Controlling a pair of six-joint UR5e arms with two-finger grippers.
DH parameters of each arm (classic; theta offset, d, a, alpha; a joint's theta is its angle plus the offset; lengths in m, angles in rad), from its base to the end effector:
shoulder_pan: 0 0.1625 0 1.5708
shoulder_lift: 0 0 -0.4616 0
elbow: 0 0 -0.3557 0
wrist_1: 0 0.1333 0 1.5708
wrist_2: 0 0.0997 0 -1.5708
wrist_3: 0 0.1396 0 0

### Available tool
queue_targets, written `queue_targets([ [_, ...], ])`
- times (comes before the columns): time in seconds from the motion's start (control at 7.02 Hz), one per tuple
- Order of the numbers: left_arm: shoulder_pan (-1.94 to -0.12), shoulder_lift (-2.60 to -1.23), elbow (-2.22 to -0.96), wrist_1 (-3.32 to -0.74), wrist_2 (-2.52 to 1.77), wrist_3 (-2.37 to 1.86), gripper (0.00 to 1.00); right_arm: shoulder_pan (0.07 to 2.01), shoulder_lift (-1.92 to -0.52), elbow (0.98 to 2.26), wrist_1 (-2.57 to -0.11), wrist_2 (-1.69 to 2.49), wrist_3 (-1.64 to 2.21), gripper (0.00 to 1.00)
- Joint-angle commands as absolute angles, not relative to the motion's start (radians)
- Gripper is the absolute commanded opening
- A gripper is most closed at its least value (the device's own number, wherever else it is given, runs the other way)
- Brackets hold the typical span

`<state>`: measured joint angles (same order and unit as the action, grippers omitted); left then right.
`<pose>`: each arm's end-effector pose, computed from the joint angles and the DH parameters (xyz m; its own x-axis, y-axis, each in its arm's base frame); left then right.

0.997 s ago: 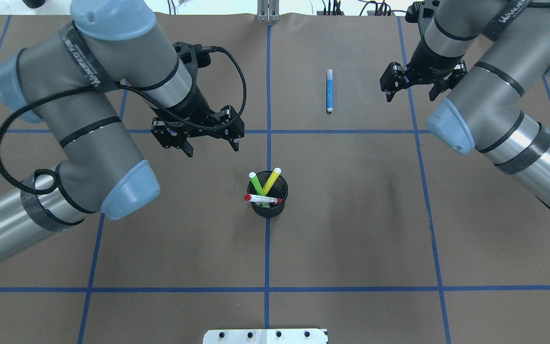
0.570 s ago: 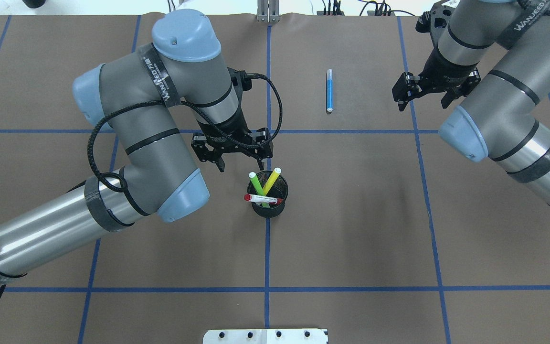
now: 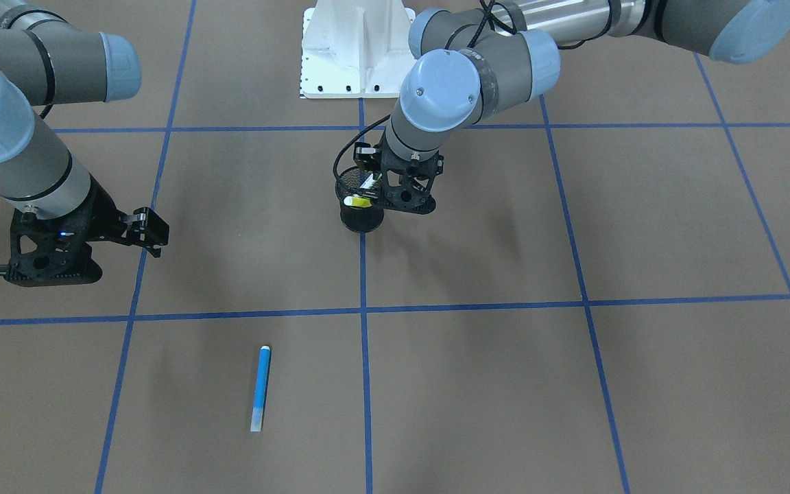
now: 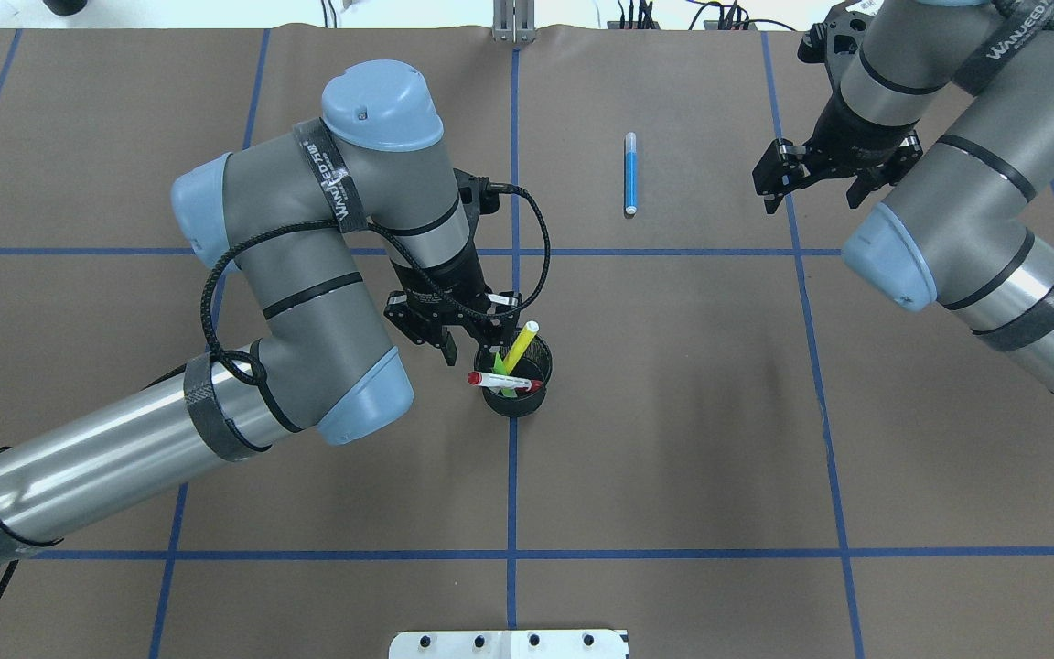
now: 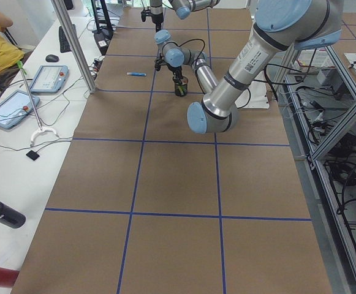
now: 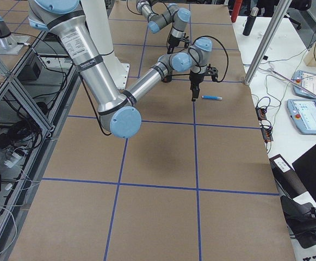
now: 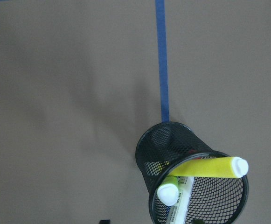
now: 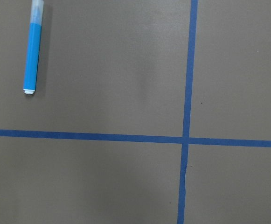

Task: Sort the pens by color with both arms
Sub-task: 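Lower the left gripper onto the cup and grasp the red-capped white marker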

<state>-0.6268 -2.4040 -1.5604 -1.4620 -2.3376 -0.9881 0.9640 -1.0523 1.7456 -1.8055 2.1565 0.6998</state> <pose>0.5656 -0.4546 0.2229 0.5410 0.0975 -0.8353 -0.2914 0.9535 -0.0775 -0.3207 -0.5604 0.3963 0.7462 -0.0429 0.6643 0.0401 0.9990 0.0194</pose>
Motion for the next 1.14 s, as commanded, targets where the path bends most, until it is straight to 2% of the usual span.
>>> queue_targets([
  [0.0, -0.606, -2.404, -1.565, -1.463, -2.364, -0.988, 0.46, 0.963, -1.052, 1.746, -1.805, 2.155, 0.701, 0.99],
  [0.28, -0.6, -2.402, -1.563, -1.465, -2.362, -0.988, 0.45, 0.962, -1.051, 1.744, -1.805, 2.155, 0.701, 0.99],
  [0.43, -0.6, -2.398, -1.56, -1.466, -2.362, -0.986, 0.39, 0.962, -1.051, 1.744, -1.804, 2.155, 0.701, 0.99],
  [0.85, -0.594, -2.398, -1.555, -1.47, -2.362, -0.979, 0.39, 0.959, -1.049, 1.744, -1.804, 2.155, 0.703, 0.99],
  [1.0, -0.591, -2.398, -1.554, -1.47, -2.362, -0.977, 0.36, 0.959, -1.049, 1.744, -1.804, 2.155, 0.703, 0.99],
])
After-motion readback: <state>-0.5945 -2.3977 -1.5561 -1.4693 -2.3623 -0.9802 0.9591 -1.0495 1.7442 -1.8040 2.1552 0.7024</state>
